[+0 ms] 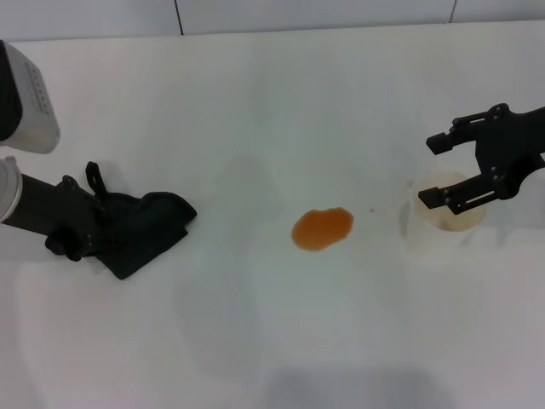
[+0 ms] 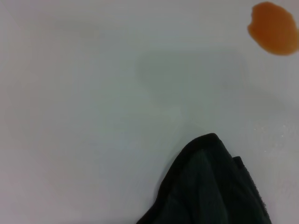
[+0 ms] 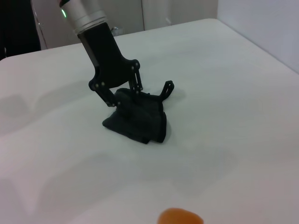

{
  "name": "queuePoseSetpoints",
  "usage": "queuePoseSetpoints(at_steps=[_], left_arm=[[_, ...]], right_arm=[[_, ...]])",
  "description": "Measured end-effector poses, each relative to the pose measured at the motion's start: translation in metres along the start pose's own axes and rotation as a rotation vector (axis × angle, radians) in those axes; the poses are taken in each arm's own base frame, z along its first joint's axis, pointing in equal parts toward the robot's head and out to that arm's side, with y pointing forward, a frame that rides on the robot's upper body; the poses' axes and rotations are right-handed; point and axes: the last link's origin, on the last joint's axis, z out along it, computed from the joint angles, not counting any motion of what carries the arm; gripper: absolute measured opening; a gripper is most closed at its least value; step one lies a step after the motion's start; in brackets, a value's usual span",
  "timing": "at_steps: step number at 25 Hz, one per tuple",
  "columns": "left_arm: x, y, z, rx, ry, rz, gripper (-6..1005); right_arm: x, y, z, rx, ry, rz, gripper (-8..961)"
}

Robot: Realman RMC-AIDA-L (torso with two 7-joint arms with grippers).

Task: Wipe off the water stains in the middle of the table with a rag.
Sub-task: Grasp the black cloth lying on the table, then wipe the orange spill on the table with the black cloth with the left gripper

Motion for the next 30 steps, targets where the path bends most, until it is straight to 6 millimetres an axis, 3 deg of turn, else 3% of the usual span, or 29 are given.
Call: queuePoseSetpoints(at_steps=[9,15,24,30], left_arm=[[0.012,-0.002,0.001,0.001,0.022,-0.001,134],[0.034,0.001,0.006,-0.022,0.078,0.019,81],[0.076,-0.004,0.007,-0.045,0.154,0.049,81],[0.102,0.001,0.025,-0.054,0.159,0.120,81]], right_arm=[[-0.001,-0.001,0.000,0.010,-0.004,0.000,827],[0.002,0.000,0.000,0.007,-0.007,0.005,826],[0.007,0.004,-0.003,0.013,-0.043,-0.007,826],[0.013,0.011,-0.008,0.024,-0.077,-0.014,826]])
